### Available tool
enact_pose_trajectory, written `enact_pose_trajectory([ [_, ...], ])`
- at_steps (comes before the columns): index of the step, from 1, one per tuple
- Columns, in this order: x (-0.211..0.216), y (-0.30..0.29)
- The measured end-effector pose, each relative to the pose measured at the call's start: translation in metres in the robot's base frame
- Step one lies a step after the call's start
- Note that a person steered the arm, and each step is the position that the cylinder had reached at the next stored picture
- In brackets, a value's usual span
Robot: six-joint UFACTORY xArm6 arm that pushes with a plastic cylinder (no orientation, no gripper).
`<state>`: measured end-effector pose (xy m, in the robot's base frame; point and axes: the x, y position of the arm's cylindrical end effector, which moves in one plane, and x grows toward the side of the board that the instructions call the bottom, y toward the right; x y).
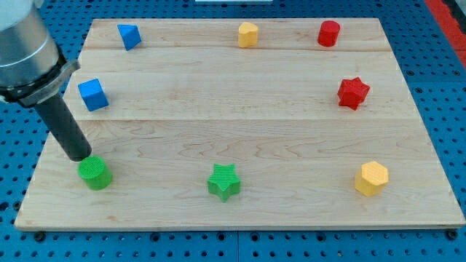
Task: Move the green circle to the bottom left of board
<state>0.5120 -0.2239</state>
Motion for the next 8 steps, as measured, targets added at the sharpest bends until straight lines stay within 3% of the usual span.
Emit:
enact_pose_trajectory([
  [1,-0.01,0.054],
  [4,-0.014,0.082],
  [5,-0.008,0.122],
  [6,0.026,0.111],
  [8,0.035,0.077],
])
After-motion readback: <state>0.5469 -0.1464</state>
